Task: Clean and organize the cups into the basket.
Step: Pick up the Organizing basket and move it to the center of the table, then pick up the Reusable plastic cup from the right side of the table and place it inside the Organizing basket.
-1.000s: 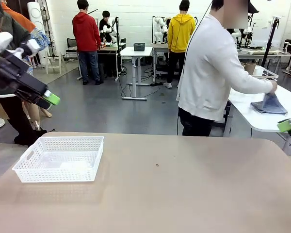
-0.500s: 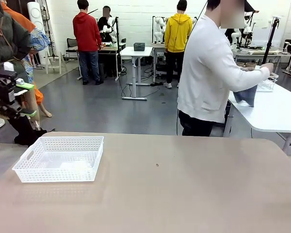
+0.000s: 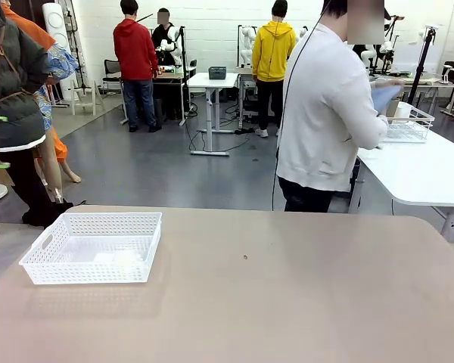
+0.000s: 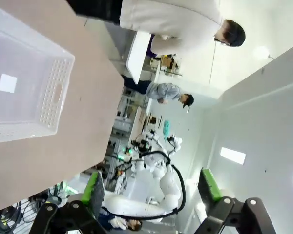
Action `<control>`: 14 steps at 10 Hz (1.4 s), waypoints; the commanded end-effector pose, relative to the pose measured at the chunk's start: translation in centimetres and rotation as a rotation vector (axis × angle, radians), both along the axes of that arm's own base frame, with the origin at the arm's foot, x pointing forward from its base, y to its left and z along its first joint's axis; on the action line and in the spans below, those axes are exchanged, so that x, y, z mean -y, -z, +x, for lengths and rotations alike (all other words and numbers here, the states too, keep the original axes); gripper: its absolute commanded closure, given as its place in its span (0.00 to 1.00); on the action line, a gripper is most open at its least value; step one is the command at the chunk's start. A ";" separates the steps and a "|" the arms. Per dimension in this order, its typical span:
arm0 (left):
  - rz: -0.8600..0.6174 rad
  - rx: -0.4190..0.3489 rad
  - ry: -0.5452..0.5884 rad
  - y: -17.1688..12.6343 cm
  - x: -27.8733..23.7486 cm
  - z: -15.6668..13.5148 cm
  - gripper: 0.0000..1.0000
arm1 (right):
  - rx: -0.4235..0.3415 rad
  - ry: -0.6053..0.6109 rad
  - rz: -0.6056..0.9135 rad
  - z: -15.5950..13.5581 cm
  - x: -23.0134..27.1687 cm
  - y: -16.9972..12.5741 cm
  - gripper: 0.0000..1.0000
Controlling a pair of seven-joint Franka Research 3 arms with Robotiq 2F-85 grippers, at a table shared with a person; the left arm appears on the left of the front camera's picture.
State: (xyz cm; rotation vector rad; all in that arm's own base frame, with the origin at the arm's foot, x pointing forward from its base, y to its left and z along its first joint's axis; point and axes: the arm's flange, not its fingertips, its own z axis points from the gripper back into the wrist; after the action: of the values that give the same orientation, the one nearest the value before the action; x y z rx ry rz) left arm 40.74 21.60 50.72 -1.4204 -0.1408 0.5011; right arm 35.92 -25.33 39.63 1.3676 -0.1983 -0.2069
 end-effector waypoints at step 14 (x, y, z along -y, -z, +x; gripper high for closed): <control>0.106 0.016 -0.160 -0.2 -6.5 -7.1 0.00 | 0.038 0.123 0.028 -5.7 3.9 -1.2 0.00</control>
State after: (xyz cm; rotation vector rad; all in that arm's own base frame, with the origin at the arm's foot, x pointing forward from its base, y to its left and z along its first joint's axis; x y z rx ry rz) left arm 33.42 27.88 50.54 -1.3086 -0.2890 0.5987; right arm 30.14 -29.07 40.79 1.3967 -0.3119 -0.2797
